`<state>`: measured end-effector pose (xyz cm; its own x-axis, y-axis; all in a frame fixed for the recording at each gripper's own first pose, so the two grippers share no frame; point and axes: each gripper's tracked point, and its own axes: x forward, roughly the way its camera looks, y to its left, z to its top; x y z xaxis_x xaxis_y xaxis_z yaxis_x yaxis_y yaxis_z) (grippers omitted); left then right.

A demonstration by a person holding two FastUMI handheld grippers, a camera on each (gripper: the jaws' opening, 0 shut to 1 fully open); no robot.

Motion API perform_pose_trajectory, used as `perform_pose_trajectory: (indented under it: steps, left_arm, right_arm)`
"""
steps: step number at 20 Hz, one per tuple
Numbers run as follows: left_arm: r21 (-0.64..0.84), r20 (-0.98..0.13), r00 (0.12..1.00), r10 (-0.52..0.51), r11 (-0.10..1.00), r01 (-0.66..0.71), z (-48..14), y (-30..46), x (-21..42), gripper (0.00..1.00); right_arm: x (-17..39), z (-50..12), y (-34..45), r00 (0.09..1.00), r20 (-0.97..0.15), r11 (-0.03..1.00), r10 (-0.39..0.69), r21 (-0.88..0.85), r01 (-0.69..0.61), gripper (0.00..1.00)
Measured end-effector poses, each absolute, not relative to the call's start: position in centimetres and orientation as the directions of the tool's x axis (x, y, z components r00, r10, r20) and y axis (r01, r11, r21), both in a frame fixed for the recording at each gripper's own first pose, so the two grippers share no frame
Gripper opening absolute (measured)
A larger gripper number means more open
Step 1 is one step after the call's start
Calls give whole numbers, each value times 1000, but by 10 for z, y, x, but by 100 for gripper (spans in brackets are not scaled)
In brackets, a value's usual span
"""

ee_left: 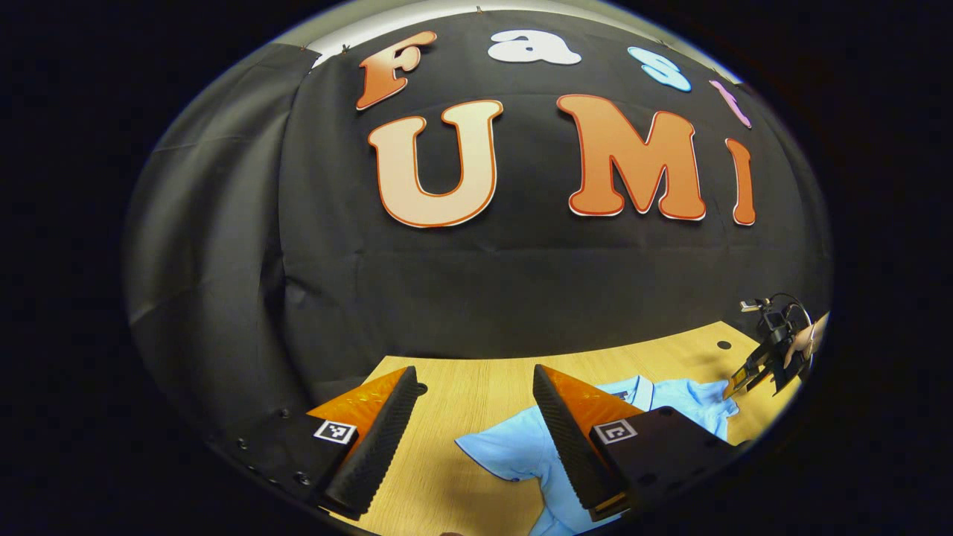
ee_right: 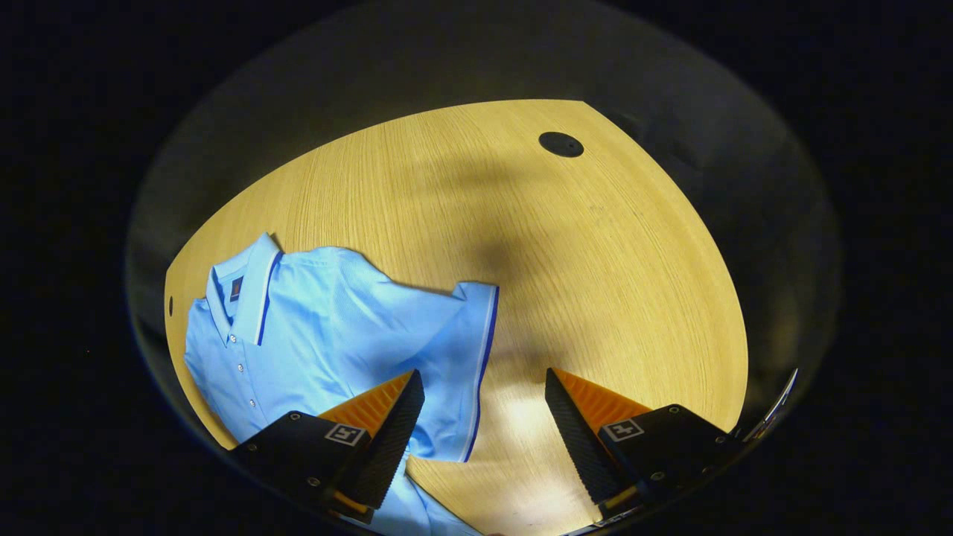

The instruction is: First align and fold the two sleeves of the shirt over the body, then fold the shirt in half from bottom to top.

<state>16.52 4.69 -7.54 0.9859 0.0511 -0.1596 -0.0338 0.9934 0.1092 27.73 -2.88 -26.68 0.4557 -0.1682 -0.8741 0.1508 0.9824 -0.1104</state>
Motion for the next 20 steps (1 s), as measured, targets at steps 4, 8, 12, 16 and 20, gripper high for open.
perform_pose_trajectory:
  steps: [4, 8, 12, 16, 20]
  left_arm:
    - [115, -164, 984, 62, 992, -43, -75, 54, 163, 100]
    - [134, -160, 984, 78, 989, -57, -73, 63, 161, 100]
    - [131, -152, 984, 95, 989, -75, -67, 71, 156, 100]
    - [106, -158, 984, 88, 992, -72, -64, 76, 152, 100]
    - [92, -150, 984, 100, 992, -86, -64, 91, 151, 100]
  right_arm:
    - [272, -279, -25, 410, -899, 984, -155, -102, 149, 95]
    - [275, -279, -26, 422, -893, 983, -156, -99, 154, 74]
    - [274, -279, -25, 423, -894, 982, -149, -85, 167, 16]
    - [270, -273, -25, 426, -890, 981, -162, -98, 168, 3]
    - [268, -245, -10, 494, -855, 985, -158, -101, 140, 2]
